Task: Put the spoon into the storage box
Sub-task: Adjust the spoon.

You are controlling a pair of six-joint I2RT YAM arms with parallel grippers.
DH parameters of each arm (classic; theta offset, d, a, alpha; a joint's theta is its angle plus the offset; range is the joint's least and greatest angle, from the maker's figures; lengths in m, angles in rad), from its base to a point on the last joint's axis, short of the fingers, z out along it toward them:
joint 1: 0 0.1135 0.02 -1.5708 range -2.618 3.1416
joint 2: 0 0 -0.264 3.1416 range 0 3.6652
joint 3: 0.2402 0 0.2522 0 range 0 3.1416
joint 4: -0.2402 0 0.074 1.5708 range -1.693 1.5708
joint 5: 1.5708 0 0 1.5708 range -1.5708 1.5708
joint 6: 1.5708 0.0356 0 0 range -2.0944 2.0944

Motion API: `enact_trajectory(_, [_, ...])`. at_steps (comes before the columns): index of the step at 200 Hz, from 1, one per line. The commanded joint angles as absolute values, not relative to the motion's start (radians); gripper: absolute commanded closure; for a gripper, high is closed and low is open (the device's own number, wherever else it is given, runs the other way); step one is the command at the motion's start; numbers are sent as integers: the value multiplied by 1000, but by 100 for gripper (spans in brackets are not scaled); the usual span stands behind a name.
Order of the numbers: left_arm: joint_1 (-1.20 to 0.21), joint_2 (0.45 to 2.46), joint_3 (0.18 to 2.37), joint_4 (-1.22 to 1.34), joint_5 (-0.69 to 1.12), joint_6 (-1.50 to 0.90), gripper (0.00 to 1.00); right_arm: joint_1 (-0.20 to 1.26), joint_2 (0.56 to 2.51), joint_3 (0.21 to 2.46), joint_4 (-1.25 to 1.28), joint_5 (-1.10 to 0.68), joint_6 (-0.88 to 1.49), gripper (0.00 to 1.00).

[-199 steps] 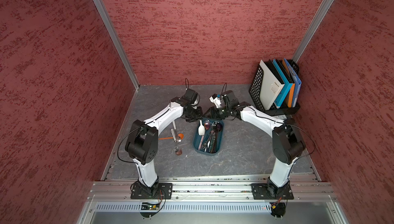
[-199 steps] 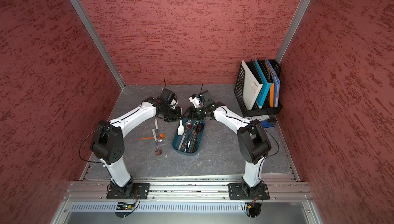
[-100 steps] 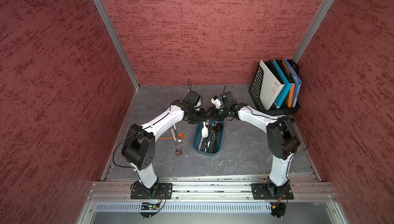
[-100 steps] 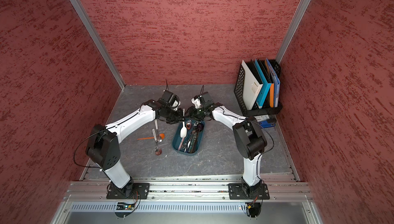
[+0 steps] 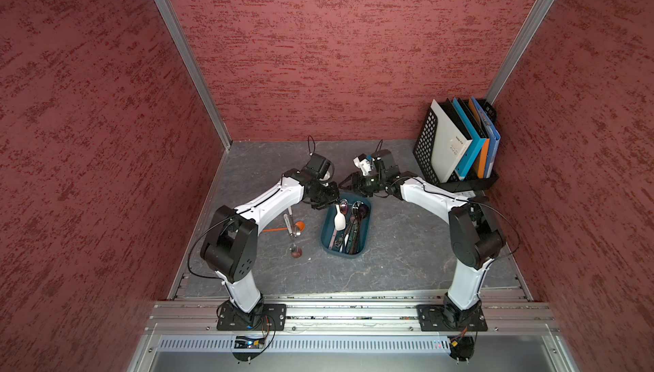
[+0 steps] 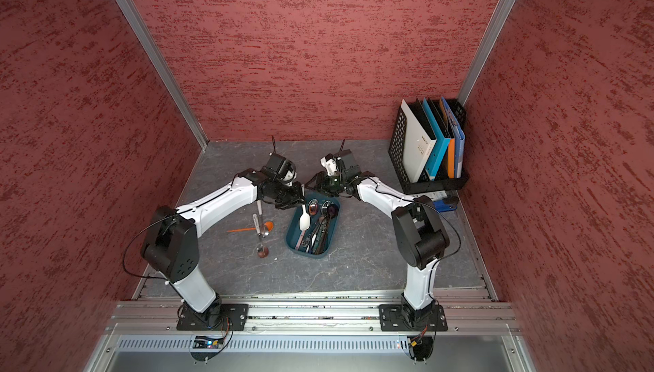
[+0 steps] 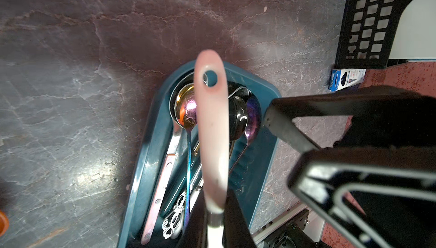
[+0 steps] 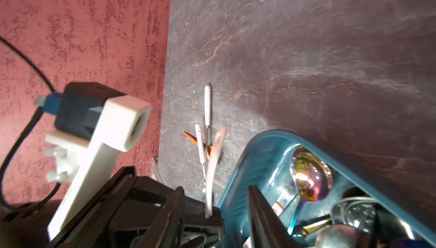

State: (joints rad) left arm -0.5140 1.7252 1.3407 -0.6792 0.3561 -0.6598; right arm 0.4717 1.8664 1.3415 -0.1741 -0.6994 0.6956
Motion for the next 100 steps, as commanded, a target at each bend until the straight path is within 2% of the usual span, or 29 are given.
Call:
enact_trajectory(1, [-524, 1700, 1348, -649, 384, -673, 100, 471, 1894, 1367, -123, -777, 728, 54])
enact_trajectory(41, [-537, 1686, 1348, -633, 387, -694, 100, 479, 1924, 1388, -139, -775, 729, 55])
enact_trajectory(67, [-542, 1677, 1341, -620, 384, -708, 100, 482, 1948, 1411, -187, -775, 722, 59])
enact_trajectory(100, [-549, 1682, 1342, -608, 389, -714, 100, 485, 1957, 1409, -163, -795, 745, 75])
